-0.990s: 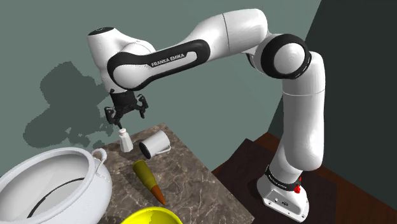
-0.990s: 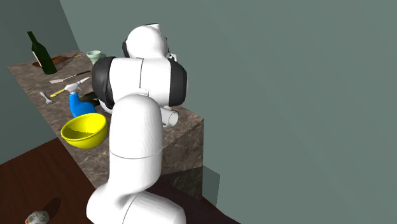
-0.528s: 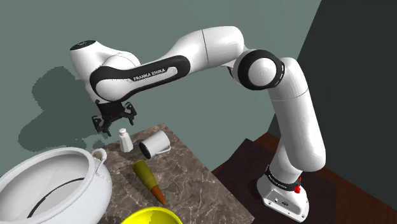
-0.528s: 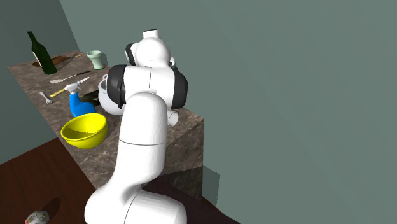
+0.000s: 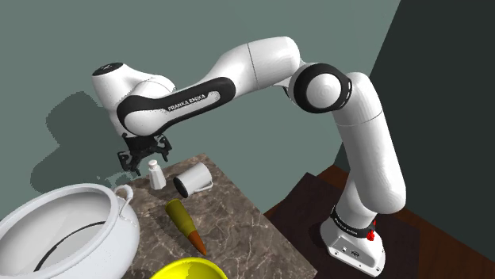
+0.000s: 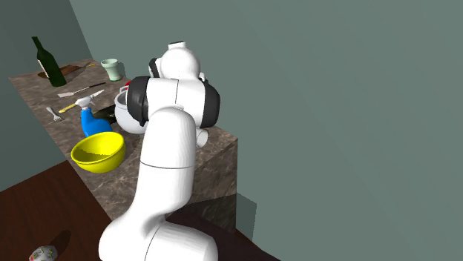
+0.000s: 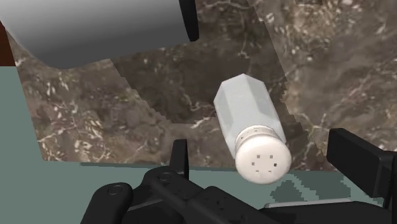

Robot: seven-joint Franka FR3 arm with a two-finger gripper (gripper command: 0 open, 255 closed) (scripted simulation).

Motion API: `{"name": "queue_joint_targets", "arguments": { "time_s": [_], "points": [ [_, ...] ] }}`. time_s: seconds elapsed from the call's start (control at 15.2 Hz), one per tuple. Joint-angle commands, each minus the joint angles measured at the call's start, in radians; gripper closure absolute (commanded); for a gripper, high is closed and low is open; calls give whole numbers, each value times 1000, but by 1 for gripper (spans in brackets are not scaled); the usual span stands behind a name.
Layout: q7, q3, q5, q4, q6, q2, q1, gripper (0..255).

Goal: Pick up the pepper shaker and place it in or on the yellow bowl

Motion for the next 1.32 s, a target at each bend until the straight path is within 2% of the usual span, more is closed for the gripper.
{"name": "queue_joint_targets", "arguments": {
  "time_s": [0.0, 0.2, 0.26, 0.86, 1.25],
  "points": [
    [0, 0, 0, -1, 1, 0, 0, 0],
    [0, 0, 0, -1, 1, 0, 0, 0],
    [0, 0, 0, -1, 1, 0, 0, 255],
    [0, 0, 0, -1, 1, 0, 0, 255],
    [-14, 5, 10, 56, -68, -15, 5, 255]
  ]
}}
